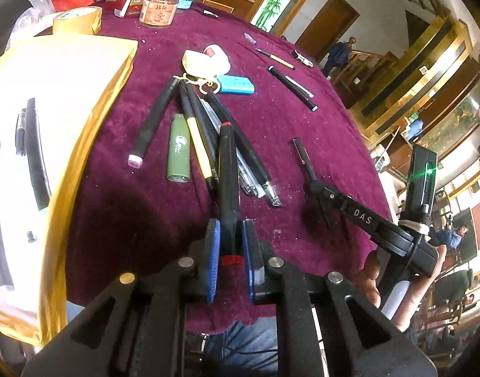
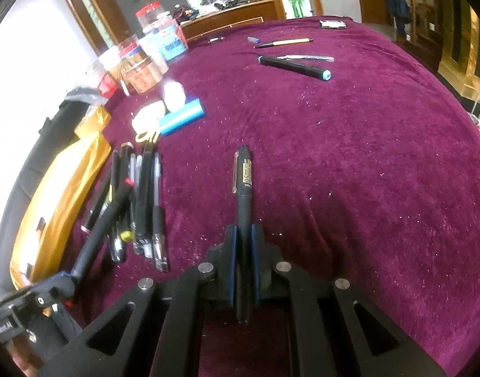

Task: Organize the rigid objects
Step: 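Grasp the red-capped black marker with the left tool while the right tool holds the pen, then carry the marker and gold-clip pen to the white tray and open both tools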

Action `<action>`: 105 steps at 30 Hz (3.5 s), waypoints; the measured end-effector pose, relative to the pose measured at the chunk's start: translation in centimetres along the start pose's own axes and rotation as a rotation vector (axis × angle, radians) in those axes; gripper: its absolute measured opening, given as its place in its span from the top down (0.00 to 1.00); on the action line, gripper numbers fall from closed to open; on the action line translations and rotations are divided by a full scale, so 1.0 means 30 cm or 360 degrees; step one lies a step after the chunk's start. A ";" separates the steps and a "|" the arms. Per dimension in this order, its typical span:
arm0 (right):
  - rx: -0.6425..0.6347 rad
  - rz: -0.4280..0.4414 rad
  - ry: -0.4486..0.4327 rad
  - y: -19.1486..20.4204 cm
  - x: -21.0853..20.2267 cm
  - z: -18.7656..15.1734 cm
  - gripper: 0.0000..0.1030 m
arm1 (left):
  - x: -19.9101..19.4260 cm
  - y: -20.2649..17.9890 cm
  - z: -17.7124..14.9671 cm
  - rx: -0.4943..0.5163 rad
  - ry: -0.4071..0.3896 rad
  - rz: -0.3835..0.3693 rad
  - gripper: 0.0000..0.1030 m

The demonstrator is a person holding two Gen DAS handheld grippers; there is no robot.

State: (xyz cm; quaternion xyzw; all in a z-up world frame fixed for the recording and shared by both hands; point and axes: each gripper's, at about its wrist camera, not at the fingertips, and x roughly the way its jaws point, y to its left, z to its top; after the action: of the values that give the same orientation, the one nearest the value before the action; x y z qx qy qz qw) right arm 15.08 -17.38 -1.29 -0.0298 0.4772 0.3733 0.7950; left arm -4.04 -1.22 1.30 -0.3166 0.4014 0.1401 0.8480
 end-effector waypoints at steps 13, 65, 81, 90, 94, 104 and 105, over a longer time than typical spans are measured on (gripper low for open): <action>0.0019 0.0103 -0.0130 0.098 -0.088 -0.006 0.93 | -0.119 0.034 -0.018 -0.0073 -0.0088 -0.0060 0.89; -0.0176 0.0589 0.0012 0.361 -0.095 -0.049 0.93 | -0.194 0.219 0.025 -0.0357 -0.0074 -0.0154 0.87; -0.0378 0.0687 0.0325 0.837 0.238 0.017 0.92 | -0.342 0.744 0.175 -0.0540 -0.0100 0.0415 0.87; -0.0533 0.0483 0.0299 0.924 0.312 0.014 0.92 | -0.288 0.771 0.165 -0.0445 0.0026 0.0554 0.86; -0.0613 0.0430 0.0289 0.950 0.314 -0.008 0.91 | -0.285 0.771 0.166 -0.0458 0.0020 0.0575 0.86; -0.0531 0.0650 0.0137 0.838 0.146 -0.030 0.67 | -0.433 0.623 0.089 -0.0446 -0.0388 0.0582 0.51; -0.0506 0.0686 0.0106 0.798 0.113 -0.040 0.65 | -0.448 0.580 0.073 -0.0423 -0.0430 0.0566 0.48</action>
State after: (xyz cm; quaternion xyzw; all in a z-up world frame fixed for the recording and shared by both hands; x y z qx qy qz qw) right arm 0.21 1.29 2.80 -0.0641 0.4338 0.6031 0.6663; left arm -19.88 13.65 5.29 -0.3280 0.3118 0.3796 0.8069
